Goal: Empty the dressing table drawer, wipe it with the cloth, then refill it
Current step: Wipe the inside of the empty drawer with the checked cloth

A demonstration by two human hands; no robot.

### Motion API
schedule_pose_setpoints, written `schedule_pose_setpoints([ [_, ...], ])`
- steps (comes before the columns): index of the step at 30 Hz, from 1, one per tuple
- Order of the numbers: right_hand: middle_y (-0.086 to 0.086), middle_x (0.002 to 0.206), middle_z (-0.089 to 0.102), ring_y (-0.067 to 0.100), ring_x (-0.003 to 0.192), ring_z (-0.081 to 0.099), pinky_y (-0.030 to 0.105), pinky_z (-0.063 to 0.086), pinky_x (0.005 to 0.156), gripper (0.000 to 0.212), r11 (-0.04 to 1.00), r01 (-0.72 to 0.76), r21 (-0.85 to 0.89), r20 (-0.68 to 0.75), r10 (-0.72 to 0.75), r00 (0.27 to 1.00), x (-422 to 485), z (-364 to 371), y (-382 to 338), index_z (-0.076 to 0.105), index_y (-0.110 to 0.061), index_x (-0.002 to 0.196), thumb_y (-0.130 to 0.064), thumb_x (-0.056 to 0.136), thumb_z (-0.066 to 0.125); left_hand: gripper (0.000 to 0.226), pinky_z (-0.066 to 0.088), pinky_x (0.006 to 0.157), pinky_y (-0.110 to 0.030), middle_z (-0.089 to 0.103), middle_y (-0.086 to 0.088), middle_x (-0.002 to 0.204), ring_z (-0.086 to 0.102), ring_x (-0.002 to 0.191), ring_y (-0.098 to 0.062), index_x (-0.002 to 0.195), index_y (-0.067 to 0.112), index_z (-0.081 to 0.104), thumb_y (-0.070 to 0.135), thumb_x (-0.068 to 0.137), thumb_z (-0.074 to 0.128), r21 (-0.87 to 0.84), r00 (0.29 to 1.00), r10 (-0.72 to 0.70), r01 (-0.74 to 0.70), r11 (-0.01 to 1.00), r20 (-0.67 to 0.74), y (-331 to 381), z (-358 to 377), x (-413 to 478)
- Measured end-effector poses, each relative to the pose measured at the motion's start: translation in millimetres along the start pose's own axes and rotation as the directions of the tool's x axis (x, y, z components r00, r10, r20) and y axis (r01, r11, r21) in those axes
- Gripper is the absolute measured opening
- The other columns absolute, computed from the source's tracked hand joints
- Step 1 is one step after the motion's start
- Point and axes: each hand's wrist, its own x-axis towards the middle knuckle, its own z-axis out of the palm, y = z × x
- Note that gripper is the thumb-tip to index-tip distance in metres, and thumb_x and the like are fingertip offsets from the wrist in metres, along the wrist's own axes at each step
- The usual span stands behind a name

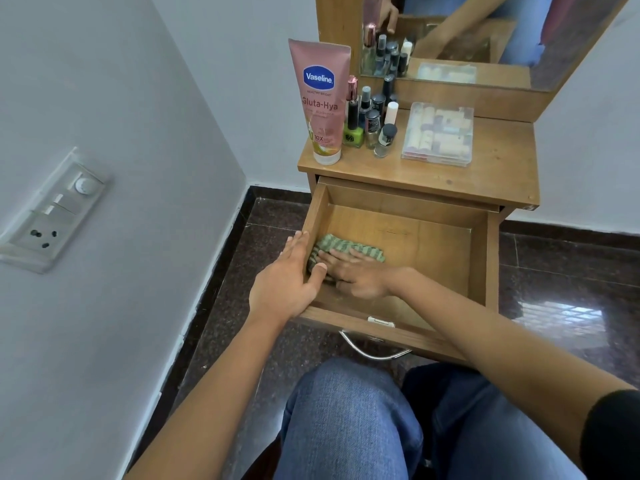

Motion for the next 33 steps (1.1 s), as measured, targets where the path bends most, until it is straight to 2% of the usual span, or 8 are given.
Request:
schedule_pose_setpoints([
  [6, -0.006, 0.158, -0.017, 0.012, 0.145, -0.016, 0.036, -0.011, 0.117, 0.061, 0.996, -0.065, -0.059, 0.000, 0.065, 0.998, 10, -23, 17, -0.012, -0.025, 0.152, -0.030, 0.104, 0.025, 0.067, 0.049, 0.086, -0.037, 0.015, 0.009, 0.162, 0.040, 0.139, -0.015, 0.155, 0.027, 0.015, 0.053, 0.097, 0.035, 0.027, 1.000, 0.013, -0.013, 1.000, 0.008, -3, 0, 0],
  [9, -0.005, 0.158, -0.018, 0.014, 0.145, -0.017, 0.039, -0.009, 0.119, 0.060, 0.987, -0.158, -0.015, -0.029, 0.157, 0.987, 17, -37, 27, -0.013, -0.024, 0.151, -0.031, 0.104, 0.023, 0.067, 0.049, 0.086, -0.037, 0.014, 0.010, 0.162, 0.040, 0.139, -0.015, 0.156, 0.027, 0.014, 0.053, 0.098, 0.034, 0.030, 1.000, 0.005, -0.005, 1.000, 0.015, -3, 1, 0],
  [12, -0.004, 0.159, -0.018, 0.013, 0.145, -0.017, 0.037, -0.010, 0.119, 0.060, 0.968, -0.250, 0.024, -0.065, 0.251, 0.966, 26, -44, 31, -0.013, -0.023, 0.152, -0.033, 0.104, 0.021, 0.067, 0.048, 0.089, -0.037, 0.013, 0.010, 0.162, 0.037, 0.140, -0.014, 0.156, 0.027, 0.014, 0.053, 0.098, 0.034, 0.028, 1.000, 0.009, -0.010, 1.000, 0.016, -3, 0, 1],
  [19, -0.008, 0.158, -0.020, 0.010, 0.145, -0.018, 0.034, -0.011, 0.117, 0.061, 0.935, -0.342, 0.099, -0.129, 0.353, 0.927, 25, -32, 21, -0.014, -0.024, 0.151, -0.031, 0.103, 0.022, 0.065, 0.048, 0.088, -0.037, 0.016, 0.011, 0.162, 0.041, 0.138, -0.014, 0.155, 0.029, 0.016, 0.053, 0.098, 0.034, 0.001, 1.000, 0.001, -0.001, 1.000, 0.016, -4, -1, 3],
  [28, -0.005, 0.156, -0.027, 0.012, 0.143, -0.023, 0.033, -0.014, 0.114, 0.063, 0.872, -0.446, 0.203, -0.087, 0.470, 0.879, -40, -11, 46, -0.019, -0.021, 0.150, -0.032, 0.103, 0.021, 0.067, 0.052, 0.087, -0.040, 0.014, 0.011, 0.162, 0.053, 0.128, -0.018, 0.155, 0.032, 0.013, 0.058, 0.096, 0.031, 0.006, 0.999, -0.018, 0.018, 1.000, 0.041, -5, -1, 4],
  [33, 0.002, 0.153, -0.032, 0.020, 0.142, -0.027, 0.042, -0.013, 0.115, 0.068, 0.794, -0.544, 0.270, -0.047, 0.576, 0.816, -79, 3, 58, -0.025, -0.017, 0.147, -0.032, 0.103, 0.024, 0.067, 0.053, 0.088, -0.045, 0.011, 0.013, 0.162, 0.058, 0.122, -0.019, 0.155, 0.031, 0.013, 0.058, 0.096, 0.030, -0.005, 0.998, -0.032, 0.032, 0.999, 0.063, -3, -3, 3],
])
